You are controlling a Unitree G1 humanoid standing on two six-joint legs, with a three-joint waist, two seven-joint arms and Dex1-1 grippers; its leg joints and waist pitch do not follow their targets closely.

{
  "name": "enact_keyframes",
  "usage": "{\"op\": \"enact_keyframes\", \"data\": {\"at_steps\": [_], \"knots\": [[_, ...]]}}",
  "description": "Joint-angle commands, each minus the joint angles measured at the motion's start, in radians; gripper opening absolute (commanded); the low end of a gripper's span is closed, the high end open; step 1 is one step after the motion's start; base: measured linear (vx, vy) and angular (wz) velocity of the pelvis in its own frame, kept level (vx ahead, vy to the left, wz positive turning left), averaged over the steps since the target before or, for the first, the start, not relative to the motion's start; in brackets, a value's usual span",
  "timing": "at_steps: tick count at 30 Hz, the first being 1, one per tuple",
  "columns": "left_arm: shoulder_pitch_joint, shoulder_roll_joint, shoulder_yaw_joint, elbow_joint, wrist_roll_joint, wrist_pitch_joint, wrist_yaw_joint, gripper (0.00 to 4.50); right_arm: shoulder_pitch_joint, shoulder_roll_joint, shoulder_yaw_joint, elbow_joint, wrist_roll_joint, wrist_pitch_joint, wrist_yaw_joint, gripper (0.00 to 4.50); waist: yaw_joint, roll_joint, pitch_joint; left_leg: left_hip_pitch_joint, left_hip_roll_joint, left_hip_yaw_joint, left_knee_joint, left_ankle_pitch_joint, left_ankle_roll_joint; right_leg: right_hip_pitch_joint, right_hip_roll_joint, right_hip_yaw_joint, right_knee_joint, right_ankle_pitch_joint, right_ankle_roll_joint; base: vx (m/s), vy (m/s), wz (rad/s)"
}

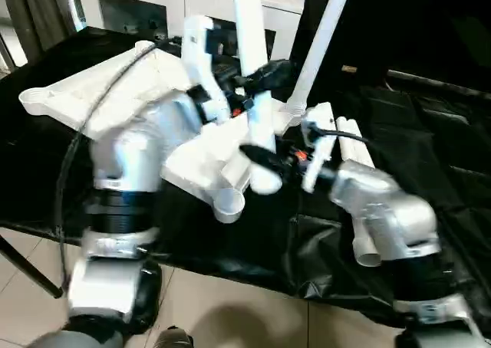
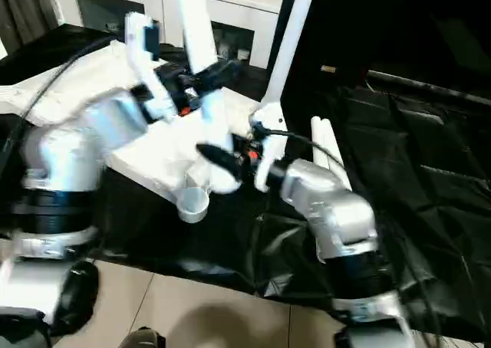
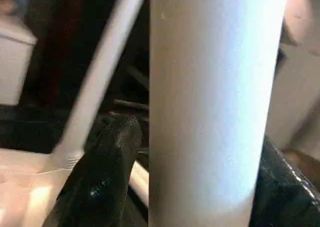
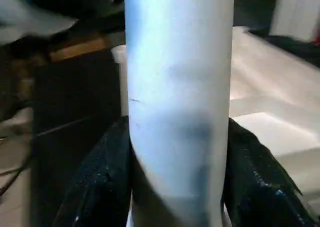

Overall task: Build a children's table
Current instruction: Pick table leg

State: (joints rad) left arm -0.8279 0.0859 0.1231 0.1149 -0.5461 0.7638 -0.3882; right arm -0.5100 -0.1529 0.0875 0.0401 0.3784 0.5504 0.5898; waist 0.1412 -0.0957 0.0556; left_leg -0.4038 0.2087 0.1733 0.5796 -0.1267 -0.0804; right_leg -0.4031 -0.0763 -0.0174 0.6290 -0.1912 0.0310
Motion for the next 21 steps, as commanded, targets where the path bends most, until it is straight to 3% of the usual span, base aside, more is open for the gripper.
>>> {"op": "enact_keyframes", "data": {"at_steps": [1,6,7,15,18,19,21], "knots": [[0.023,-0.033,-0.015,0.005,0.043,-0.011,0.087,2.85,-0.035,0.014,-0.006,-0.01,-0.051,-0.038,-0.088,1.93,-0.006,0.0,-0.073,0.029,0.006,0.004,-0.06,-0.217,-0.072,0.038,-0.037,0.014,-0.071,-0.136,-0.111,0.0,0.0,0.0],[0.027,-0.062,-0.024,0.011,0.088,-0.048,0.147,2.85,-0.044,0.021,0.018,0.003,-0.094,-0.06,-0.125,1.93,-0.01,-0.003,-0.072,0.031,0.007,0.004,-0.059,-0.227,-0.067,0.037,-0.036,0.015,-0.075,-0.154,-0.084,0.0,0.0,0.0],[0.026,-0.071,-0.025,0.02,0.111,-0.068,0.178,2.68,-0.045,0.029,0.02,0.004,-0.096,-0.061,-0.128,1.93,-0.011,-0.007,-0.071,0.03,0.007,0.004,-0.06,-0.228,-0.066,0.037,-0.036,0.015,-0.076,-0.157,-0.08,0.0,0.0,0.0],[0.025,-0.087,0.021,0.016,0.095,-0.086,0.217,2.03,-0.054,0.045,0.04,-0.002,-0.116,-0.08,-0.133,1.93,-0.012,-0.012,-0.071,0.032,0.007,0.004,-0.059,-0.24,-0.062,0.035,-0.035,0.015,-0.075,-0.144,-0.085,0.0,0.0,0.0],[0.024,-0.076,0.024,0.009,0.085,-0.103,0.187,1.93,-0.054,0.042,0.051,-0.007,-0.115,-0.095,-0.105,1.93,-0.012,-0.008,-0.07,0.033,0.008,0.002,-0.061,-0.253,-0.071,0.033,-0.035,0.015,-0.075,-0.153,-0.083,0.0,0.0,0.0],[0.024,-0.076,0.024,0.008,0.083,-0.103,0.183,1.91,-0.054,0.041,0.052,-0.007,-0.113,-0.095,-0.1,2.49,-0.012,-0.01,-0.071,0.034,0.008,0.002,-0.06,-0.255,-0.073,0.034,-0.035,0.014,-0.075,-0.148,-0.083,0.0,0.0,0.0],[0.025,-0.061,0.012,-0.003,0.066,-0.094,0.134,1.91,-0.049,0.032,0.048,-0.018,-0.081,-0.074,-0.054,2.49,-0.012,-0.011,-0.071,0.035,0.007,0.003,-0.059,-0.257,-0.07,0.034,-0.034,0.014,-0.075,-0.145,-0.084,0.0,0.0,0.0]]}}
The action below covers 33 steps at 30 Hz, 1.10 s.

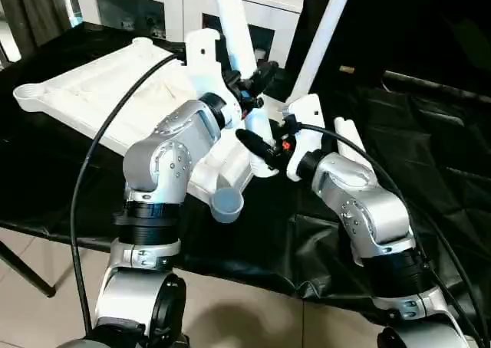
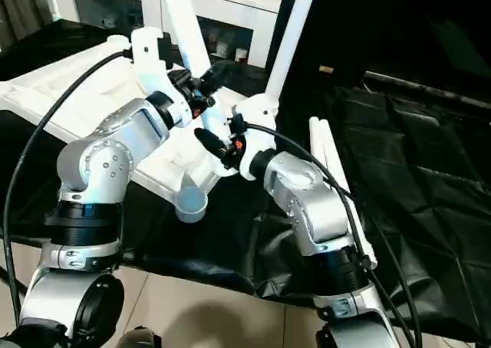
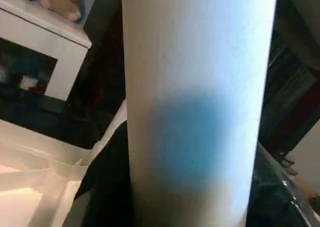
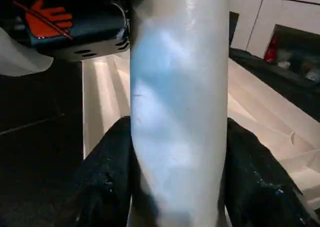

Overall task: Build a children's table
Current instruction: Pick table leg

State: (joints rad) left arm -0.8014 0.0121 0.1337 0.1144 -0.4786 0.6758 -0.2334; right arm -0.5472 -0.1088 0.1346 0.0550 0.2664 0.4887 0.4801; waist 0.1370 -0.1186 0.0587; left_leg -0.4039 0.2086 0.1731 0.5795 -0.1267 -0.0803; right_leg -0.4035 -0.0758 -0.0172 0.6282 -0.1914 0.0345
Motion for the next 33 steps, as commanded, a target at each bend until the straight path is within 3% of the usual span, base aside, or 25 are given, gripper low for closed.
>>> {"op": "enact_keyframes", "data": {"at_steps": [1,5,10,16,17,18,23,29,33], "knots": [[-0.002,0.022,-0.007,-0.007,-0.009,0.0,-0.047,1.89,-0.01,-0.017,-0.007,-0.041,0.056,0.01,0.079,2.69,-0.006,0.011,-0.074,0.034,0.006,0.002,-0.059,-0.257,-0.064,0.036,-0.035,0.014,-0.073,-0.146,-0.088,0.0,0.0,0.0],[0.008,0.101,-0.074,-0.039,-0.052,0.057,-0.225,1.89,-0.001,-0.104,-0.018,-0.085,0.145,0.114,0.219,3.0,-0.004,0.013,-0.073,0.037,0.007,0.003,-0.059,-0.25,-0.057,0.036,-0.033,0.014,-0.072,-0.131,-0.1,0.0,0.0,0.0],[0.028,0.195,-0.137,-0.09,-0.103,0.095,-0.421,1.88,0.004,-0.181,-0.061,-0.104,0.247,0.184,0.348,3.06,0.0,0.014,-0.073,0.036,0.008,0.005,-0.059,-0.243,-0.059,0.036,-0.037,0.013,-0.068,-0.134,-0.13,0.0,0.0,0.0],[0.058,0.271,-0.133,-0.196,-0.244,0.131,-0.652,1.88,0.019,-0.26,-0.08,-0.11,0.325,0.252,0.466,3.06,0.001,0.016,-0.071,0.038,0.01,0.006,-0.061,-0.274,-0.071,0.033,-0.038,0.012,-0.068,-0.171,-0.157,0.0,0.0,0.0],[0.06,0.267,-0.119,-0.213,-0.275,0.139,-0.669,1.88,0.022,-0.27,-0.073,-0.109,0.322,0.254,0.477,3.06,0.001,0.016,-0.071,0.037,0.01,0.006,-0.061,-0.275,-0.073,0.034,-0.039,0.013,-0.067,-0.172,-0.158,0.0,0.0,0.0],[0.059,0.267,-0.116,-0.215,-0.282,0.142,-0.673,1.88,0.022,-0.273,-0.071,-0.108,0.322,0.255,0.48,2.76,0.002,0.019,-0.07,0.037,0.011,0.005,-0.062,-0.277,-0.075,0.034,-0.038,0.013,-0.067,-0.172,-0.159,0.0,0.0,0.0],[0.047,0.235,-0.064,-0.235,-0.383,0.162,-0.691,1.88,0.034,-0.295,-0.044,-0.119,0.34,0.282,0.513,2.5,0.003,0.016,-0.069,0.038,0.01,0.004,-0.062,-0.31,-0.081,0.031,-0.04,0.013,-0.074,-0.241,-0.148,0.0,0.0,0.0],[0.05,0.242,-0.068,-0.225,-0.388,0.159,-0.705,1.88,0.04,-0.304,-0.027,-0.132,0.348,0.29,0.526,1.98,0.002,0.017,-0.068,0.039,0.011,0.001,-0.064,-0.336,-0.089,0.027,-0.041,0.013,-0.079,-0.29,-0.125,0.0,0.0,0.0],[0.052,0.244,-0.068,-0.22,-0.384,0.162,-0.699,1.88,0.037,-0.295,-0.03,-0.127,0.339,0.272,0.51,1.93,0.001,0.017,-0.069,0.038,0.01,0.002,-0.063,-0.328,-0.09,0.026,-0.04,0.013,-0.077,-0.275,-0.126,0.0,0.0,0.0]]}}
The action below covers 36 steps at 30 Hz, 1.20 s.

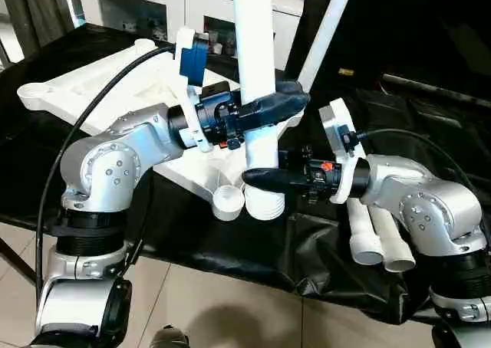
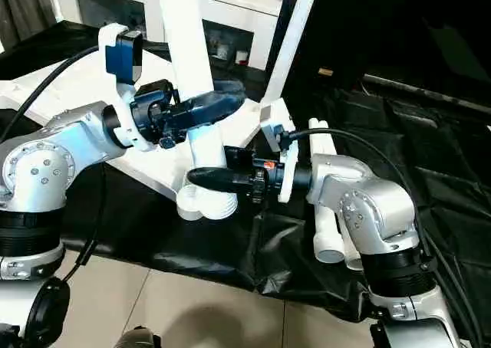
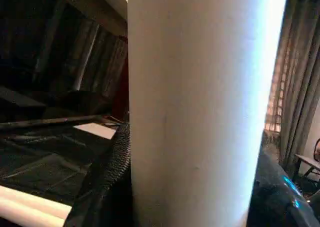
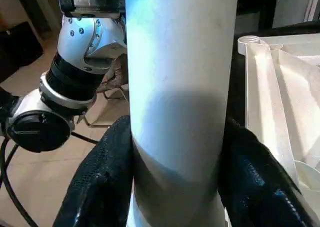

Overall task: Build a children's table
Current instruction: Pick table leg

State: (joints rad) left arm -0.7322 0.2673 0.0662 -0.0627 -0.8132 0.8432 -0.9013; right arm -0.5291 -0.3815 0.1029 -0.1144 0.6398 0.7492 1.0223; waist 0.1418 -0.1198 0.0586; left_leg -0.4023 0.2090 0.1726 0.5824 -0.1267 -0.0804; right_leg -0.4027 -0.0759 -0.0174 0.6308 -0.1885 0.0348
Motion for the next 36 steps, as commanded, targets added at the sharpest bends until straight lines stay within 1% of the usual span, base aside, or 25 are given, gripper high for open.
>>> {"op": "enact_keyframes", "data": {"at_steps": [1,3,4,5,6,7,8,9,10,13,15,16,18,21,23,24,27,28,29,30,31,32,33,34,36], "knots": [[-0.018,-0.013,-0.005,-0.033,-0.035,-0.015,-0.017,1.88,0.018,-0.013,-0.002,0.048,-0.043,0.001,-0.048,1.91,-0.004,0.017,-0.07,0.036,0.01,0.002,-0.066,-0.321,-0.089,0.026,-0.039,0.014,-0.079,-0.265,-0.128,0.0,0.0,0.0],[-0.023,-0.019,-0.007,-0.016,-0.017,-0.022,0.008,1.88,0.015,-0.001,-0.007,0.055,-0.052,-0.011,-0.069,1.91,-0.004,0.018,-0.07,0.035,0.01,0.002,-0.066,-0.317,-0.09,0.026,-0.039,0.013,-0.078,-0.257,-0.131,0.0,0.0,0.0],[-0.043,-0.042,-0.001,0.039,0.028,-0.031,0.091,2.44,0.01,0.024,-0.018,0.07,-0.068,-0.032,-0.111,1.9,-0.004,0.019,-0.071,0.035,0.01,0.003,-0.065,-0.31,-0.09,0.026,-0.039,0.014,-0.077,-0.242,-0.133,0.0,0.0,0.0],[-0.048,-0.047,0.001,0.05,0.036,-0.031,0.109,2.44,0.009,0.028,-0.02,0.072,-0.07,-0.035,-0.117,1.9,-0.004,0.018,-0.07,0.036,0.009,0.004,-0.065,-0.312,-0.091,0.023,-0.038,0.014,-0.078,-0.242,-0.133,0.0,0.0,0.0],[-0.053,-0.053,0.004,0.064,0.047,-0.032,0.131,2.6,0.008,0.033,-0.022,0.075,-0.072,-0.039,-0.125,1.9,-0.003,0.017,-0.071,0.036,0.01,0.003,-0.064,-0.315,-0.098,0.024,-0.04,0.013,-0.077,-0.247,-0.133,0.0,0.0,0.0],[-0.07,-0.075,-0.012,0.119,0.155,-0.082,0.251,2.67,0.004,0.059,-0.037,0.083,-0.073,-0.047,-0.166,1.9,-0.003,0.017,-0.071,0.035,0.01,0.002,-0.066,-0.324,-0.1,0.025,-0.039,0.014,-0.082,-0.258,-0.122,0.0,0.0,0.0],[-0.073,-0.078,-0.014,0.126,0.169,-0.084,0.271,2.76,0.004,0.063,-0.039,0.083,-0.072,-0.049,-0.17,1.89,-0.004,0.016,-0.071,0.035,0.011,0.001,-0.067,-0.33,-0.102,0.026,-0.04,0.014,-0.082,-0.263,-0.114,0.0,0.0,0.0],[-0.075,-0.08,-0.014,0.131,0.175,-0.084,0.282,2.76,0.003,0.064,-0.04,0.083,-0.072,-0.05,-0.172,1.89,-0.003,0.016,-0.073,0.037,0.009,0.0,-0.065,-0.332,-0.102,0.026,-0.041,0.013,-0.082,-0.274,-0.107,0.0,0.0,0.0],[-0.076,-0.083,-0.013,0.135,0.178,-0.083,0.291,2.81,0.003,0.066,-0.041,0.084,-0.071,-0.05,-0.174,1.89,-0.003,0.014,-0.073,0.032,0.008,-0.001,-0.065,-0.321,-0.099,0.031,-0.042,0.012,-0.082,-0.277,-0.099,0.0,0.0,0.0],[-0.077,-0.093,-0.003,0.128,0.155,-0.072,0.294,2.82,0.003,0.075,-0.053,0.083,-0.053,-0.044,-0.181,1.89,-0.005,0.012,-0.075,0.03,0.008,0.001,-0.062,-0.282,-0.088,0.032,-0.039,0.012,-0.076,-0.218,-0.116,0.0,0.0,0.0],[-0.078,-0.09,-0.005,0.129,0.157,-0.075,0.291,2.82,0.003,0.074,-0.054,0.084,-0.05,-0.043,-0.179,1.89,-0.005,0.011,-0.075,0.03,0.007,0.002,-0.062,-0.271,-0.084,0.033,-0.039,0.012,-0.075,-0.201,-0.121,0.0,0.0,0.0],[-0.08,-0.089,-0.007,0.132,0.159,-0.078,0.291,2.82,0.002,0.074,-0.055,0.085,-0.048,-0.042,-0.177,1.89,-0.005,0.014,-0.074,0.032,0.008,0.003,-0.061,-0.271,-0.08,0.031,-0.038,0.013,-0.075,-0.193,-0.127,0.0,0.0,0.0],[-0.092,-0.089,0.007,0.15,0.165,-0.084,0.298,2.55,0.001,0.075,-0.057,0.088,-0.047,-0.042,-0.178,1.89,-0.004,0.014,-0.073,0.032,0.008,0.003,-0.062,-0.279,-0.08,0.031,-0.038,0.013,-0.076,-0.2,-0.13,0.0,0.0,0.0],[-0.105,-0.092,0.022,0.163,0.161,-0.08,0.305,2.35,0.0,0.074,-0.059,0.093,-0.044,-0.045,-0.18,1.89,-0.003,0.016,-0.072,0.036,0.008,0.003,-0.062,-0.304,-0.083,0.028,-0.038,0.013,-0.079,-0.227,-0.129,0.0,0.0,0.0],[-0.111,-0.093,0.03,0.167,0.152,-0.071,0.31,2.1,0.0,0.074,-0.058,0.093,-0.048,-0.051,-0.185,1.89,-0.002,0.016,-0.071,0.034,0.008,0.002,-0.064,-0.31,-0.085,0.03,-0.039,0.012,-0.079,-0.237,-0.126,0.0,0.0,0.0],[-0.111,-0.093,0.03,0.167,0.152,-0.071,0.31,2.05,0.0,0.074,-0.058,0.093,-0.048,-0.051,-0.185,1.89,-0.003,0.016,-0.071,0.034,0.008,0.001,-0.064,-0.318,-0.087,0.029,-0.04,0.012,-0.08,-0.249,-0.124,0.0,0.0,0.0],[-0.117,-0.093,0.028,0.166,0.152,-0.073,0.311,2.0,0.002,0.065,-0.042,0.094,-0.079,-0.08,-0.187,1.89,-0.003,0.016,-0.071,0.034,0.009,0.001,-0.064,-0.322,-0.089,0.028,-0.041,0.012,-0.082,-0.258,-0.121,0.0,0.0,0.0],[-0.12,-0.09,0.016,0.163,0.163,-0.076,0.31,1.94,-0.001,0.065,-0.041,0.1,-0.08,-0.069,-0.193,2.24,-0.003,0.016,-0.071,0.034,0.009,0.001,-0.064,-0.322,-0.089,0.028,-0.041,0.012,-0.082,-0.258,-0.12,0.0,0.0,0.0],[-0.121,-0.084,0.001,0.159,0.177,-0.079,0.306,1.9,-0.005,0.071,-0.048,0.107,-0.07,-0.046,-0.204,2.45,-0.003,0.016,-0.071,0.035,0.009,0.001,-0.064,-0.319,-0.088,0.028,-0.04,0.012,-0.082,-0.254,-0.12,0.0,0.0,0.0],[-0.123,-0.082,-0.008,0.158,0.181,-0.078,0.302,1.88,-0.008,0.073,-0.052,0.109,-0.065,-0.036,-0.207,2.59,-0.004,0.012,-0.072,0.033,0.009,0.001,-0.064,-0.312,-0.086,0.029,-0.039,0.012,-0.081,-0.246,-0.12,0.0,0.0,0.0],[-0.123,-0.08,-0.014,0.155,0.185,-0.078,0.298,1.88,-0.01,0.072,-0.051,0.109,-0.066,-0.034,-0.207,2.64,-0.003,0.014,-0.072,0.033,0.009,0.001,-0.065,-0.307,-0.086,0.029,-0.04,0.012,-0.079,-0.242,-0.12,0.0,0.0,0.0],[-0.121,-0.073,-0.034,0.147,0.195,-0.079,0.286,1.88,-0.016,0.062,-0.04,0.108,-0.08,-0.027,-0.207,2.69,-0.004,0.012,-0.072,0.033,0.009,0.001,-0.065,-0.306,-0.085,0.029,-0.039,0.012,-0.08,-0.242,-0.119,0.0,0.0,0.0],[-0.121,-0.072,-0.038,0.144,0.195,-0.078,0.283,1.88,-0.018,0.059,-0.035,0.108,-0.085,-0.028,-0.208,2.78,-0.005,0.012,-0.072,0.032,0.008,0.001,-0.065,-0.301,-0.084,0.031,-0.039,0.012,-0.08,-0.244,-0.113,0.0,0.0,0.0],[-0.118,-0.067,-0.058,0.133,0.199,-0.076,0.269,1.87,-0.025,0.05,-0.022,0.109,-0.099,-0.022,-0.211,2.9,-0.004,0.01,-0.072,0.033,0.009,0.001,-0.065,-0.295,-0.086,0.03,-0.04,0.012,-0.08,-0.244,-0.111,0.0,0.0,0.0],[-0.113,-0.056,-0.085,0.116,0.208,-0.075,0.253,1.86,-0.032,0.043,-0.012,0.113,-0.103,-0.009,-0.209,3.05,-0.004,0.012,-0.072,0.032,0.009,0.002,-0.064,-0.286,-0.088,0.03,-0.04,0.013,-0.078,-0.234,-0.113,0.0,0.0,0.0]]}}
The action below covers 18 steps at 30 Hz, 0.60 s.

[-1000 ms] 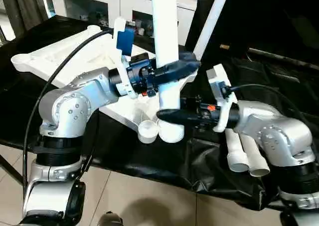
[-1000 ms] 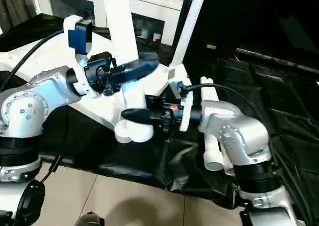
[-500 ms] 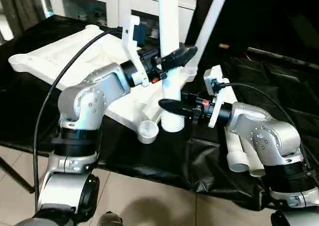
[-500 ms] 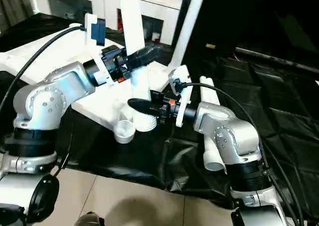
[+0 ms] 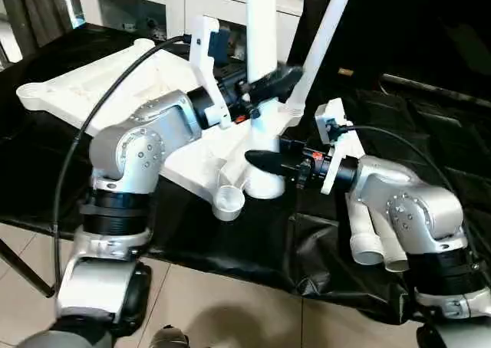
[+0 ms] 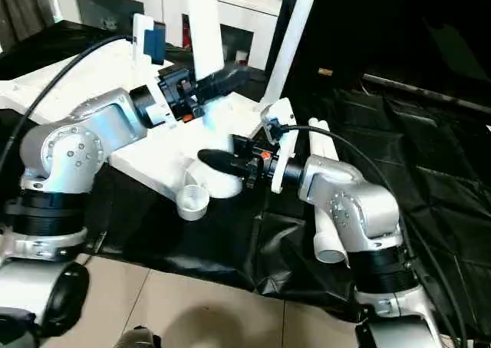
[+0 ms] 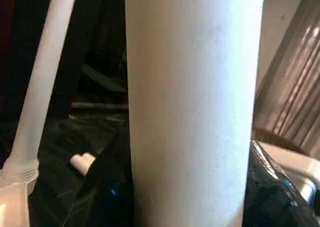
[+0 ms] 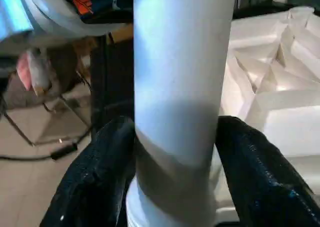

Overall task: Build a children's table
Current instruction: Pick table leg

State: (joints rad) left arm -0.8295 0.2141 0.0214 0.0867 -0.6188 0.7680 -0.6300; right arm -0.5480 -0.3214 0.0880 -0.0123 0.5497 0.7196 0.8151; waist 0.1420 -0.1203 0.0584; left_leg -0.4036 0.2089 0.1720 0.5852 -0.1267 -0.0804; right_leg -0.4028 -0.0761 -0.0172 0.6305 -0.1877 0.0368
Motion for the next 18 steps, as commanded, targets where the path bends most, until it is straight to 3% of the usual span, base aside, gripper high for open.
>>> {"op": "enact_keyframes", "data": {"at_steps": [1,4,18], "knots": [[-0.015,-0.002,-0.045,-0.037,0.015,0.0,-0.022,1.86,-0.015,-0.018,0.004,0.012,-0.013,0.024,-0.001,3.05,-0.003,0.014,-0.071,0.035,0.01,0.003,-0.066,-0.289,-0.088,0.028,-0.04,0.013,-0.077,-0.233,-0.118,0.0,0.0,0.0],[-0.008,0.011,-0.08,-0.065,0.025,0.002,-0.055,1.86,-0.034,-0.034,0.026,0.026,-0.018,0.065,0.003,3.06,-0.004,0.014,-0.071,0.034,0.009,0.003,-0.067,-0.288,-0.092,0.029,-0.039,0.012,-0.076,-0.22,-0.128,0.0,0.0,0.0],[-0.001,0.022,-0.104,-0.081,0.027,-0.002,-0.089,1.86,-0.043,-0.034,0.049,0.05,-0.029,0.084,0.009,3.06,-0.003,0.013,-0.071,0.034,0.009,0.003,-0.066,-0.291,-0.093,0.029,-0.041,0.012,-0.076,-0.234,-0.125,0.0,0.0,0.0]]}}
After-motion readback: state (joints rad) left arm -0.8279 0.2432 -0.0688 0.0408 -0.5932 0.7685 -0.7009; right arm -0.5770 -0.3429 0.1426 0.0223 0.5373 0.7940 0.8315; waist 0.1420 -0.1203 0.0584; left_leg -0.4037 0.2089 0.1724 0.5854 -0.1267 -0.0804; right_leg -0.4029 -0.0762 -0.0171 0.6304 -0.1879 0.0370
